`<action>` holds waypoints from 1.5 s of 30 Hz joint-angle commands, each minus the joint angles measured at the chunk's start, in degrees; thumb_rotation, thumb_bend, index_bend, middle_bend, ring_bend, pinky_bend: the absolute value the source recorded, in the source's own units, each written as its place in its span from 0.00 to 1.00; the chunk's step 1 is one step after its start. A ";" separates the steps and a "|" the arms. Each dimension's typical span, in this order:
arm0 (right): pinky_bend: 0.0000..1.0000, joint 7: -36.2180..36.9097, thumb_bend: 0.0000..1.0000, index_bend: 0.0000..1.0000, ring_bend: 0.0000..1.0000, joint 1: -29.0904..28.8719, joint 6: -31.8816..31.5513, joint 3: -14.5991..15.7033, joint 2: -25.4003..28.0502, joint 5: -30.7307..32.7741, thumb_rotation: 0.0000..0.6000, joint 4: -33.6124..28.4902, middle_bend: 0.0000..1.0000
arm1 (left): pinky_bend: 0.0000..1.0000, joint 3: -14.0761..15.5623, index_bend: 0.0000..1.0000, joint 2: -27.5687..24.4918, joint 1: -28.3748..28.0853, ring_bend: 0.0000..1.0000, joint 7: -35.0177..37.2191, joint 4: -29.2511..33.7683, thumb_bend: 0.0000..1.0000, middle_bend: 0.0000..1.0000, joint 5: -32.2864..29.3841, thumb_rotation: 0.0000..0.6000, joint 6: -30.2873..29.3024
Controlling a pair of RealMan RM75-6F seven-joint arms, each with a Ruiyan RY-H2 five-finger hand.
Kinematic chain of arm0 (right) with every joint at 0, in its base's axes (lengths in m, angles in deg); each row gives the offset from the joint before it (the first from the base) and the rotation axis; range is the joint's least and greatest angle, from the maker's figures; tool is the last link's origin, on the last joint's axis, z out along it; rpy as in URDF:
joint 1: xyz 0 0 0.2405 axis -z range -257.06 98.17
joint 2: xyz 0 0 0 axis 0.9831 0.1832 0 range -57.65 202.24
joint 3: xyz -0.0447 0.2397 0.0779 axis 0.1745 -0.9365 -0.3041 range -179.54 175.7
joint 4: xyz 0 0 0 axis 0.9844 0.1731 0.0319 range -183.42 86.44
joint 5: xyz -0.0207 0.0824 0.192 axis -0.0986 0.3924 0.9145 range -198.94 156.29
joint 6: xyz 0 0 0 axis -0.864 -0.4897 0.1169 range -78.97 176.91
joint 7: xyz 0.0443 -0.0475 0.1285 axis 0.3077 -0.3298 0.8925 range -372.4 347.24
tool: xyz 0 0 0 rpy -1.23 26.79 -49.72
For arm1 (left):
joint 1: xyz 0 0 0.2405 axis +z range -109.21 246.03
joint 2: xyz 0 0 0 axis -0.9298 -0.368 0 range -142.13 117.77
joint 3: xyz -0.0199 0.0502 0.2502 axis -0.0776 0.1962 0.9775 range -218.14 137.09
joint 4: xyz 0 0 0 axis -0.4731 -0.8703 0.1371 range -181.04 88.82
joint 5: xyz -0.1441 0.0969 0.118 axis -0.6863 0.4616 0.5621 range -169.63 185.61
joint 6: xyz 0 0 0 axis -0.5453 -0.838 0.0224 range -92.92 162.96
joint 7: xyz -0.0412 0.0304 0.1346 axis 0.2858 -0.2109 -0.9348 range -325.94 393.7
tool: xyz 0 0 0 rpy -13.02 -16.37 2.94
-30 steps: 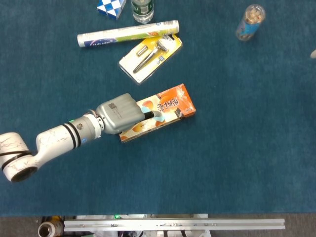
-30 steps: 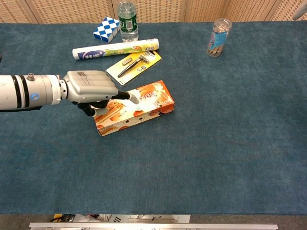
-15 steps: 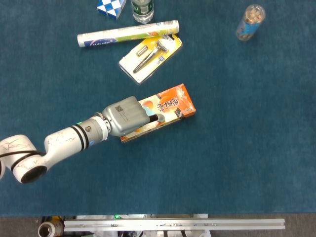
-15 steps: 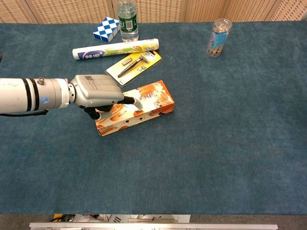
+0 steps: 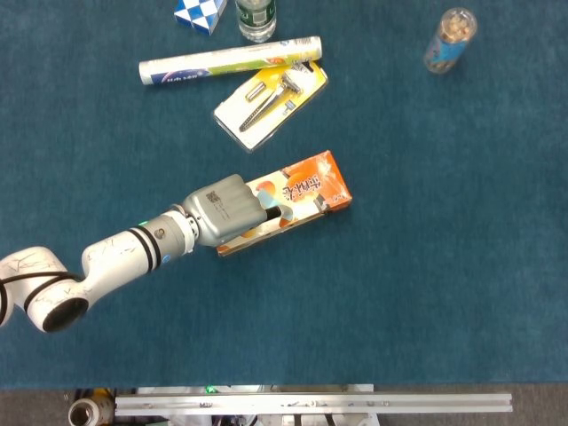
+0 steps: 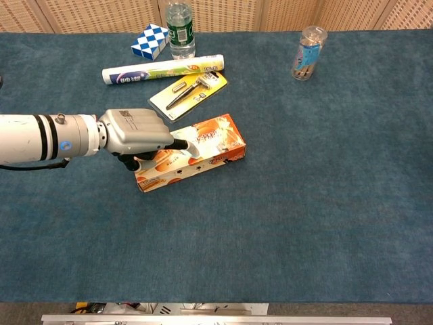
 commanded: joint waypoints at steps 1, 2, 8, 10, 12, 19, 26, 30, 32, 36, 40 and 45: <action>1.00 0.03 0.55 0.39 1.00 0.11 -0.04 -0.08 0.03 -0.06 1.00 -0.02 0.93 | 0.99 0.23 0.11 -0.13 -0.15 1.00 -0.49 0.28 0.78 0.99 -0.52 1.00 -0.19; 1.00 0.06 0.55 0.39 1.00 0.18 -0.01 -0.10 0.08 -0.10 1.00 -0.06 0.93 | 0.99 0.25 0.11 -0.23 -0.18 1.00 -0.61 0.49 0.78 0.99 -0.77 1.00 -0.37; 1.00 0.11 0.55 0.39 1.00 0.51 -0.12 -0.20 0.20 -0.39 1.00 -0.19 0.93 | 0.99 0.41 0.11 -0.68 -0.35 1.00 -1.03 1.14 0.78 0.99 -1.44 1.00 -1.08; 1.00 0.17 0.55 0.39 1.00 0.64 -0.14 -0.22 0.24 -0.50 1.00 -0.25 0.93 | 0.99 0.51 0.11 -0.60 -0.46 1.00 -1.14 1.07 0.78 0.99 -1.75 1.00 -1.12; 1.00 0.22 0.55 0.39 1.00 0.78 -0.20 -0.24 0.31 -0.59 1.00 -0.29 0.93 | 0.99 0.66 0.11 -0.44 -0.60 1.00 -1.39 0.83 0.78 0.99 -2.13 1.00 -1.08; 1.00 0.61 0.56 0.39 1.00 1.27 -0.35 -0.37 0.59 -0.64 1.00 -0.31 0.93 | 0.99 0.97 0.11 0.11 -1.05 1.00 -2.41 0.49 0.78 0.99 -3.55 1.00 -1.19; 1.00 1.09 0.55 0.39 1.00 1.66 -0.51 -0.54 0.76 -0.90 1.00 -0.19 0.93 | 0.99 1.45 0.11 0.04 -1.52 1.00 -3.55 1.68 0.78 0.99 -4.02 1.00 -1.49; 1.00 1.48 0.55 0.39 1.00 1.87 -0.58 -0.66 0.73 -0.89 1.00 0.06 0.93 | 0.99 1.47 0.11 0.23 -1.77 1.00 -4.02 1.78 0.78 0.99 -4.70 1.00 -1.71; 1.00 1.64 0.55 0.39 1.00 1.98 -0.56 -0.69 0.77 -0.87 1.00 0.16 0.93 | 0.99 1.50 0.11 0.13 -1.82 1.00 -4.15 2.01 0.78 0.99 -5.00 1.00 -1.94; 1.00 1.83 0.55 0.39 1.00 2.15 -0.58 -0.69 0.86 -1.10 1.00 0.22 0.93 | 0.99 2.03 0.11 -0.01 -2.09 1.00 -4.97 2.15 0.78 0.99 -5.32 1.00 -1.79; 1.00 1.93 0.56 0.39 1.00 2.24 -0.53 -0.75 0.86 -1.18 1.00 0.25 0.93 | 0.99 2.42 0.11 0.00 -2.19 1.00 -5.62 2.53 0.78 0.99 -5.82 1.00 -1.99; 1.00 1.97 0.55 0.39 1.00 2.38 -0.52 -0.77 0.95 -1.41 1.00 0.18 0.93 | 0.99 2.64 0.11 -0.59 -1.93 1.00 -5.84 3.63 0.78 0.99 -5.79 1.00 -3.06</action>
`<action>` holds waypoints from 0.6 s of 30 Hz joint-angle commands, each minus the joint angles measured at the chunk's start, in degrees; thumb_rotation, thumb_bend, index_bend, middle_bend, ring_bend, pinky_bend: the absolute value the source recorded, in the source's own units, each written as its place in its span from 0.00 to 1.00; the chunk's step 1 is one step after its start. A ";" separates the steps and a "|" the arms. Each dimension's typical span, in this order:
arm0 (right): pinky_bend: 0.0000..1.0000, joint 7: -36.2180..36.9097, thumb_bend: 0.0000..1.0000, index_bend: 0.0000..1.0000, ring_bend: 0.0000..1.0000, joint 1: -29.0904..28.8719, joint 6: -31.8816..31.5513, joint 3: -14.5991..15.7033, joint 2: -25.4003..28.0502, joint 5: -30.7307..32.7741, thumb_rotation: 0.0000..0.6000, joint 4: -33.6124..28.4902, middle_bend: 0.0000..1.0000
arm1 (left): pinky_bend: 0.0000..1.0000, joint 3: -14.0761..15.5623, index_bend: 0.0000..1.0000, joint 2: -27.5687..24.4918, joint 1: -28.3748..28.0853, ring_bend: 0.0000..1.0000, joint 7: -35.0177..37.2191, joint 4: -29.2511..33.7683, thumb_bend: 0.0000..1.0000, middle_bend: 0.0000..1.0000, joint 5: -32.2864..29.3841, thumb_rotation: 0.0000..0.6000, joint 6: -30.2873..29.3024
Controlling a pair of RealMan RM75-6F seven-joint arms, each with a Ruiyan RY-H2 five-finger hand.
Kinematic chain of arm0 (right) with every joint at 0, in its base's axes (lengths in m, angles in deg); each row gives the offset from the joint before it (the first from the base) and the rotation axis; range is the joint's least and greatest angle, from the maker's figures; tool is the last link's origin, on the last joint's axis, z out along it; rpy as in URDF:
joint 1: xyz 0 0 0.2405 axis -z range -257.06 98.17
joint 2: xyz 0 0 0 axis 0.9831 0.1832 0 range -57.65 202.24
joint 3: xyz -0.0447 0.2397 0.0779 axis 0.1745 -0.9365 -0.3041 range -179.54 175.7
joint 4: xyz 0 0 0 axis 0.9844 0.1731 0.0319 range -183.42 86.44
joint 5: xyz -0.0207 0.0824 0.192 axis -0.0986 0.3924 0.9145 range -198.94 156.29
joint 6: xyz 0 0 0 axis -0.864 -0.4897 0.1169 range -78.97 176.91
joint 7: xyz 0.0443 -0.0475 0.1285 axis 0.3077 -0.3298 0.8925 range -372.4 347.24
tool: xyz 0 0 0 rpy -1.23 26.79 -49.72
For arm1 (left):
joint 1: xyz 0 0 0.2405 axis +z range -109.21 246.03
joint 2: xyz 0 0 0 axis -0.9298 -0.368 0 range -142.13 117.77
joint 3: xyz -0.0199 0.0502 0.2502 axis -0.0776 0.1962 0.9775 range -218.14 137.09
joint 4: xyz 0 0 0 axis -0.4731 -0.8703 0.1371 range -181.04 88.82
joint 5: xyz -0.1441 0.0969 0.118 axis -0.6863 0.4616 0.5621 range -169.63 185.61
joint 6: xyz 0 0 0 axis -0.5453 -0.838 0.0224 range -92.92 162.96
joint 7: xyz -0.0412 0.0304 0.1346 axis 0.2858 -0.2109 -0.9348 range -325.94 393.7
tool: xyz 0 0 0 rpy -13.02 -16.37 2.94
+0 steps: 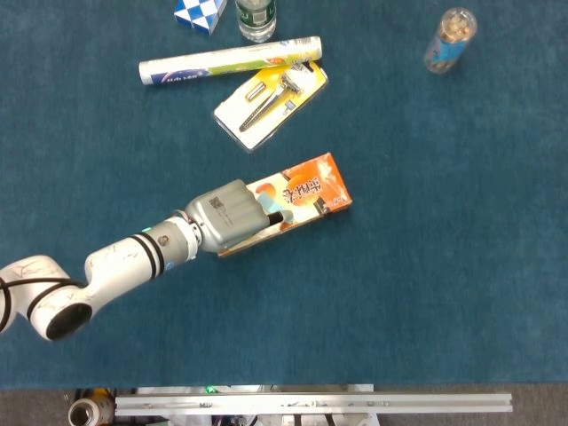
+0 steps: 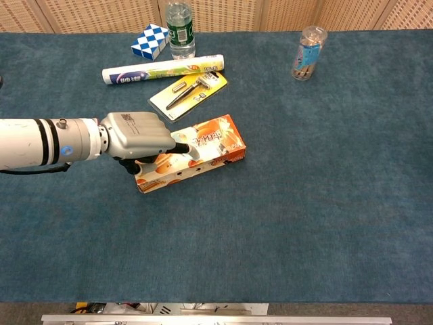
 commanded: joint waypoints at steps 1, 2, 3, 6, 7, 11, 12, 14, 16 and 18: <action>1.00 0.03 0.55 0.39 1.00 0.06 -0.04 -0.02 0.03 -0.11 1.00 -0.05 0.93 | 0.99 0.12 0.11 -0.36 0.18 1.00 0.02 0.44 0.78 0.99 0.09 1.00 -0.51; 1.00 0.03 0.55 0.39 1.00 0.10 -0.07 -0.03 0.02 -0.16 1.00 -0.06 0.93 | 0.99 0.22 0.11 -0.50 0.25 1.00 0.01 0.54 0.78 0.99 0.13 1.00 -0.66; 1.00 0.05 0.55 0.39 1.00 0.13 -0.07 -0.02 0.02 -0.17 1.00 -0.07 0.93 | 0.99 0.32 0.11 -0.59 0.28 1.00 -0.03 0.59 0.78 0.99 0.15 1.00 -0.72; 1.00 0.11 0.55 0.39 1.00 0.24 -0.07 -0.01 -0.04 -0.17 1.00 -0.01 0.93 | 0.99 0.61 0.11 -0.75 0.43 1.00 -0.18 0.70 0.78 0.99 0.20 1.00 -1.00; 1.00 0.16 0.56 0.39 1.00 0.27 -0.07 -0.03 -0.05 -0.14 1.00 0.00 0.93 | 0.99 0.68 0.11 -0.77 0.48 1.00 -0.19 0.74 0.78 0.99 0.20 1.00 -1.06; 1.00 0.10 0.55 0.39 1.00 0.37 -0.17 -0.07 -0.03 -0.32 1.00 -0.09 0.93 | 0.99 0.88 0.11 -0.83 0.49 1.00 -0.35 0.88 0.78 0.99 0.13 1.00 -1.16; 1.00 0.08 0.55 0.39 1.00 0.42 -0.22 -0.07 0.02 -0.38 1.00 -0.15 0.93 | 0.99 0.93 0.11 -0.85 0.48 1.00 -0.44 0.95 0.78 0.99 0.08 1.00 -1.18; 1.00 0.11 0.55 0.39 1.00 0.50 -0.29 -0.08 0.08 -0.44 1.00 -0.28 0.93 | 0.99 0.99 0.11 -0.86 0.47 1.00 -0.59 1.06 0.78 0.99 0.02 1.00 -1.25; 1.00 0.10 0.55 0.39 1.00 0.61 -0.37 -0.09 0.22 -0.52 1.00 -0.40 0.93 | 0.99 1.05 0.11 -0.93 0.45 1.00 -0.73 1.25 0.78 0.99 -0.13 1.00 -1.31; 1.00 0.16 0.55 0.39 1.00 0.70 -0.50 -0.15 0.24 -0.52 1.00 -0.45 0.93 | 0.99 1.07 0.11 -0.95 0.47 1.00 -0.83 1.35 0.78 0.99 -0.24 1.00 -1.45</action>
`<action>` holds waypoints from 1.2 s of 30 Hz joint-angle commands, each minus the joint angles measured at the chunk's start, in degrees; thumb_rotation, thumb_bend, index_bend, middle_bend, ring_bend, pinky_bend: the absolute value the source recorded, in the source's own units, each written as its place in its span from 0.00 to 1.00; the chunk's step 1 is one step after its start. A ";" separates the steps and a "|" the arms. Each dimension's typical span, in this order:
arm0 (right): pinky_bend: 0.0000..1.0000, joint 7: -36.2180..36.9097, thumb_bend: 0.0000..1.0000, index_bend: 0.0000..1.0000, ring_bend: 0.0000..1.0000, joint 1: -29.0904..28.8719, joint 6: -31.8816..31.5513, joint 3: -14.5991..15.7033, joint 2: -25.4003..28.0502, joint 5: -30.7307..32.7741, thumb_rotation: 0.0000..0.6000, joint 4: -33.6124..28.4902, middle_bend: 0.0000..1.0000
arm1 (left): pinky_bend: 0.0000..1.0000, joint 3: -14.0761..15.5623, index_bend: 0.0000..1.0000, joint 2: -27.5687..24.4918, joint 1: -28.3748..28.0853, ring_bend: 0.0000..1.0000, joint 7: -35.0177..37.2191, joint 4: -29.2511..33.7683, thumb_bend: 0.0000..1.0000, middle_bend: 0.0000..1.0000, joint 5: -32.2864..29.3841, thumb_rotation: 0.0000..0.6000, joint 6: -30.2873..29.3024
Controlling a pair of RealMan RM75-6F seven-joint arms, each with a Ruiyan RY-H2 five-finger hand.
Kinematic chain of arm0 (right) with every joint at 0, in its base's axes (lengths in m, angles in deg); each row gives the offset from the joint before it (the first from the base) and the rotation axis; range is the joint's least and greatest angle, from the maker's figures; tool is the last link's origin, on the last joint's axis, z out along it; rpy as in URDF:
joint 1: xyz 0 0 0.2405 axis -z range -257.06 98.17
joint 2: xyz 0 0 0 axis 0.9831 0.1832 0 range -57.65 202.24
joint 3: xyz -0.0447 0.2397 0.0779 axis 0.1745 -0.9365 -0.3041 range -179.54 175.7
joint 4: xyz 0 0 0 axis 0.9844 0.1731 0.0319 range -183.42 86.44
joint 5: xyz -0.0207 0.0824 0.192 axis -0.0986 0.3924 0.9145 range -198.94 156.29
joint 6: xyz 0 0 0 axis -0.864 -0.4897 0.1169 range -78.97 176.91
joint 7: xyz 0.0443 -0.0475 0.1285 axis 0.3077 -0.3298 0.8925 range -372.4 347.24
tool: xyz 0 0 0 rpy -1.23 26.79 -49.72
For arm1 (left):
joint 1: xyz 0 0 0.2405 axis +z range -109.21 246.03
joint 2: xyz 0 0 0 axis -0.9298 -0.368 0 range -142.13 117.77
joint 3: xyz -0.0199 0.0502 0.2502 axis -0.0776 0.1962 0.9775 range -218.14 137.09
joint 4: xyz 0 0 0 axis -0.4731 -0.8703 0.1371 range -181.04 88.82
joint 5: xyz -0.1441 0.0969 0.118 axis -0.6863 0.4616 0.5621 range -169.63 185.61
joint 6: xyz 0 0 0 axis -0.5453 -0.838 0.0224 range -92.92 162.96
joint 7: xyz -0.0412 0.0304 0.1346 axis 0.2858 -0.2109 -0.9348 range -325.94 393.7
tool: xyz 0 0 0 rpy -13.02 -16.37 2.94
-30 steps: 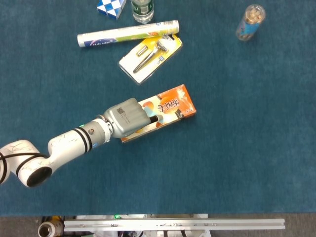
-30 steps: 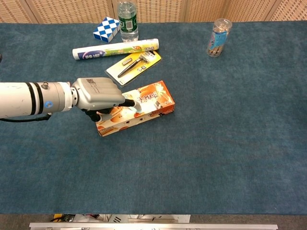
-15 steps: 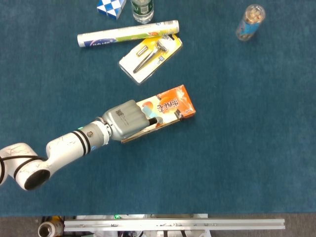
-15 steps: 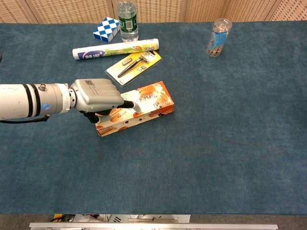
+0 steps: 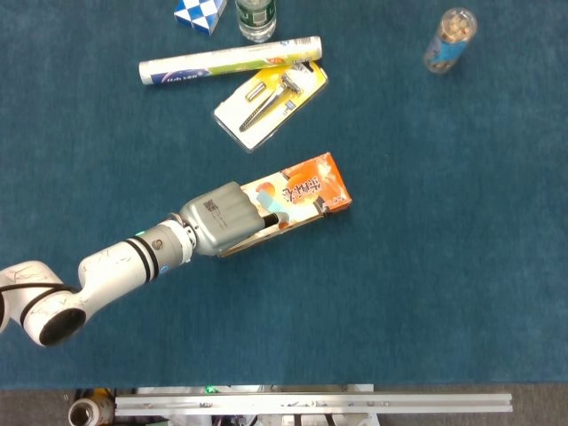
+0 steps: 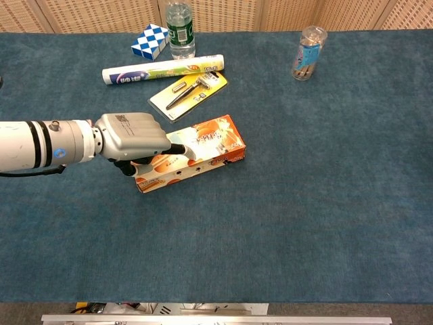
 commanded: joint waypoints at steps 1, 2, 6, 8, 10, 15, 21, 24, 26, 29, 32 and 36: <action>1.00 0.13 0.55 0.39 1.00 0.13 -0.12 -0.06 0.03 0.02 1.00 -0.05 0.93 | 0.99 0.00 0.11 -0.05 0.03 1.00 -0.08 0.15 0.78 0.99 -0.12 1.00 -0.22; 1.00 0.18 0.55 0.39 1.00 0.16 -0.14 -0.07 0.05 0.00 1.00 -0.05 0.93 | 0.99 -0.02 0.11 -0.09 0.05 1.00 -0.06 0.24 0.78 0.99 -0.15 1.00 -0.29; 1.00 0.34 0.55 0.39 1.00 0.33 -0.21 -0.05 0.17 -0.11 1.00 -0.14 0.93 | 0.99 0.00 0.11 -0.31 0.14 1.00 -0.05 0.66 0.78 0.99 0.04 1.00 -0.66; 1.00 0.46 0.55 0.39 1.00 0.39 -0.20 -0.07 0.19 -0.12 1.00 -0.13 0.93 | 0.99 0.14 0.11 -0.23 0.07 1.00 -0.20 0.62 0.78 0.99 0.10 1.00 -0.52; 1.00 0.56 0.55 0.39 1.00 0.41 -0.10 -0.08 0.19 -0.08 1.00 -0.07 0.93 | 0.99 0.25 0.11 0.03 -0.02 1.00 -0.38 0.37 0.78 0.99 -0.07 1.00 -0.28; 1.00 0.60 0.55 0.39 1.00 0.39 0.11 -0.18 0.26 0.08 1.00 0.04 0.93 | 0.99 0.33 0.11 0.59 -0.15 1.00 -0.50 -0.22 0.78 0.99 -0.62 1.00 -0.04; 1.00 0.55 0.55 0.39 1.00 0.29 0.37 -0.28 0.13 0.22 1.00 0.09 0.93 | 0.99 0.20 0.11 0.30 -0.12 1.00 -0.24 0.06 0.78 0.99 -0.69 1.00 -0.41; 1.00 0.50 0.55 0.39 1.00 0.28 0.42 -0.31 0.04 0.24 1.00 0.19 0.93 | 0.99 0.21 0.11 0.16 -0.08 1.00 -0.07 0.20 0.78 0.99 -0.47 1.00 -0.57; 1.00 0.53 0.55 0.39 1.00 0.31 0.41 -0.31 0.00 0.27 1.00 0.23 0.93 | 0.99 0.29 0.11 0.18 -0.09 1.00 -0.08 0.20 0.78 0.99 -0.33 1.00 -0.53; 1.00 0.54 0.55 0.39 1.00 0.39 0.36 -0.34 0.02 0.34 1.00 0.31 0.93 | 0.99 0.44 0.11 0.41 -0.20 1.00 -0.29 0.06 0.78 0.99 -0.33 1.00 -0.31; 1.00 0.63 0.56 0.39 1.00 0.48 0.27 -0.41 0.12 0.39 1.00 0.30 0.93 | 0.99 0.49 0.11 0.63 -0.30 1.00 -0.49 0.00 0.78 0.99 -0.46 1.00 -0.20; 1.00 0.75 0.55 0.39 1.00 0.60 0.20 -0.43 0.25 0.38 1.00 0.32 0.93 | 0.99 0.24 0.11 0.60 -0.31 1.00 -0.37 0.07 0.78 0.98 -0.68 1.00 -0.50</action>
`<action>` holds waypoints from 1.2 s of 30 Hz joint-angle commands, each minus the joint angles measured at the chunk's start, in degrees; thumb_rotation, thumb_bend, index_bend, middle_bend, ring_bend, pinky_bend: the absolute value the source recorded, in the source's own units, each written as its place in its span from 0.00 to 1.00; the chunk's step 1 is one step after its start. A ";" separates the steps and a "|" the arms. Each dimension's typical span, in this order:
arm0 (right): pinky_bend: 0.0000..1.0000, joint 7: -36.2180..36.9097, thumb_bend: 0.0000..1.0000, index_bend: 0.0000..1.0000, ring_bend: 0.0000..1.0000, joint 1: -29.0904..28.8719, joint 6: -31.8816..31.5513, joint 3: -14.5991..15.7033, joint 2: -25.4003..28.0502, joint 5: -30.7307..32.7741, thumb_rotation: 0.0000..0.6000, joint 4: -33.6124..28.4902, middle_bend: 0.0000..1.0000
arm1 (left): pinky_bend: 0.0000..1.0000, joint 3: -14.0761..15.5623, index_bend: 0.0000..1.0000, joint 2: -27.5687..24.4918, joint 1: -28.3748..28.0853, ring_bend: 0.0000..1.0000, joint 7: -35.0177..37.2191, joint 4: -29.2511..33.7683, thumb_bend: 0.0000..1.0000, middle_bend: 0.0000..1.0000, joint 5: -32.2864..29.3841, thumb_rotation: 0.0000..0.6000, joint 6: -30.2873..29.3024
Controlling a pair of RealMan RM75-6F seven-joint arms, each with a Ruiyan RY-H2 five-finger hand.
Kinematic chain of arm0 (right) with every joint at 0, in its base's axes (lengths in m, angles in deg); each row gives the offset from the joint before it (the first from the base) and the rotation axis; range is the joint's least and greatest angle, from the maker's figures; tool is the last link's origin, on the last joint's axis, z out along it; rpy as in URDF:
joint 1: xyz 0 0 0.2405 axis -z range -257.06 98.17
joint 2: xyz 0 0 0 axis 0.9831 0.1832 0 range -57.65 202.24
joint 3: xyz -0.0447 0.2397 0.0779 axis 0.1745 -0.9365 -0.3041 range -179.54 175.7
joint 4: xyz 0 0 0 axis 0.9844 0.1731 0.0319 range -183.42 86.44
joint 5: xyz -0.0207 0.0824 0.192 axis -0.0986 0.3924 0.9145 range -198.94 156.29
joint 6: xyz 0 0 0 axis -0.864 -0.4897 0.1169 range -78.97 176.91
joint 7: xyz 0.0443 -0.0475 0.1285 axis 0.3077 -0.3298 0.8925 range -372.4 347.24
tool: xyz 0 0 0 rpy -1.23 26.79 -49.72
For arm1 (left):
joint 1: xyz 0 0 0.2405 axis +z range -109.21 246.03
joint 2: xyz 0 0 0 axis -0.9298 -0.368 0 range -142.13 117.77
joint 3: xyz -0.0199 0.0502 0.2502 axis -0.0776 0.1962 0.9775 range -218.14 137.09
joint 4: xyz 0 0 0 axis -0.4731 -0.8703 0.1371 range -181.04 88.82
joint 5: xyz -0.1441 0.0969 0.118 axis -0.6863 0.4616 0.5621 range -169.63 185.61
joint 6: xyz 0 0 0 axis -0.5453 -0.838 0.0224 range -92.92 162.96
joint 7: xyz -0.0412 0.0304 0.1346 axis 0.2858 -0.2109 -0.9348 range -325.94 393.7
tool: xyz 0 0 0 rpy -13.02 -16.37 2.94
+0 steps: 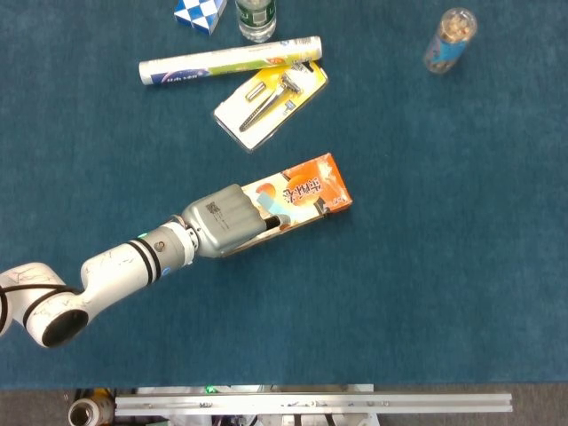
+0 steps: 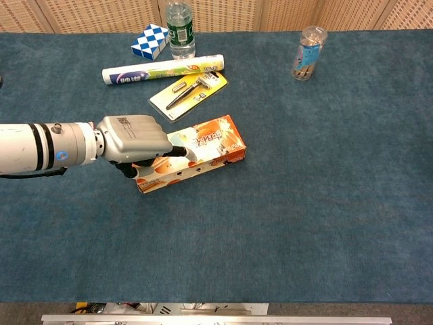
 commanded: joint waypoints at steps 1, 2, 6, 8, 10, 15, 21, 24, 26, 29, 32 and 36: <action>1.00 0.06 0.55 0.39 1.00 0.04 0.02 -0.01 0.03 0.04 1.00 0.03 0.93 | 0.99 -0.24 0.11 -0.14 0.06 1.00 0.20 0.09 0.78 0.98 -0.04 1.00 -0.37; 1.00 0.10 0.55 0.39 1.00 0.05 0.04 -0.01 0.02 0.06 1.00 0.05 0.93 | 0.99 -0.37 0.11 -0.26 0.10 1.00 0.34 0.15 0.78 0.98 0.00 1.00 -0.58; 1.00 0.25 0.55 0.39 1.00 0.08 0.11 0.01 -0.06 0.03 1.00 0.17 0.93 | 0.99 -0.80 0.11 -0.49 0.01 1.00 0.78 0.20 0.78 0.98 0.01 1.00 -0.79; 1.00 0.36 0.55 0.39 1.00 0.10 0.13 0.00 -0.10 0.02 1.00 0.22 0.93 | 0.99 -1.00 0.11 -0.32 -0.17 1.00 0.92 -0.04 0.78 0.98 -0.15 1.00 -0.58; 1.00 0.42 0.55 0.39 1.00 0.15 0.07 -0.01 -0.07 -0.01 1.00 0.25 0.93 | 0.99 -1.11 0.11 -0.09 -0.38 1.00 0.99 -0.31 0.78 0.98 -0.37 1.00 -0.28; 1.00 0.63 0.55 0.39 1.00 0.38 -0.10 -0.07 0.20 0.09 1.00 0.29 0.93 | 0.99 -1.02 0.11 0.52 -0.88 1.00 0.55 -0.69 0.78 0.98 -0.75 1.00 0.40; 1.00 0.89 0.55 0.39 1.00 0.54 -0.05 -0.04 0.23 0.17 1.00 0.55 0.93 | 0.99 -0.81 0.11 1.23 -1.16 1.00 -0.14 -1.06 0.78 0.98 -1.38 1.00 0.55; 1.00 0.93 0.56 0.39 1.00 0.54 0.04 -0.02 0.21 0.19 1.00 0.59 0.93 | 0.99 -0.81 0.11 1.37 -1.23 1.00 -0.26 -1.28 0.78 0.98 -1.91 1.00 0.48; 1.00 1.00 0.55 0.39 1.00 0.56 0.10 0.00 0.20 0.19 1.00 0.62 0.93 | 0.99 -0.87 0.11 1.34 -1.25 1.00 -0.28 -1.28 0.78 0.98 -2.17 1.00 0.32; 1.00 1.04 0.56 0.39 1.00 0.56 0.11 -0.03 0.18 0.18 1.00 0.69 0.93 | 0.99 -0.94 0.11 1.19 -1.26 1.00 -0.11 -1.15 0.78 0.98 -2.32 1.00 0.14; 1.00 1.13 0.55 0.39 1.00 0.62 0.03 -0.06 0.17 0.13 1.00 0.71 0.93 | 0.99 -0.86 0.11 1.25 -1.37 1.00 -0.14 -1.26 0.78 0.98 -2.37 1.00 0.24; 1.00 1.12 0.55 0.39 1.00 0.71 -0.03 -0.06 0.23 0.13 1.00 0.68 0.93 | 0.99 -0.76 0.11 1.51 -1.54 1.00 -0.27 -1.46 0.78 0.98 -2.53 1.00 0.37</action>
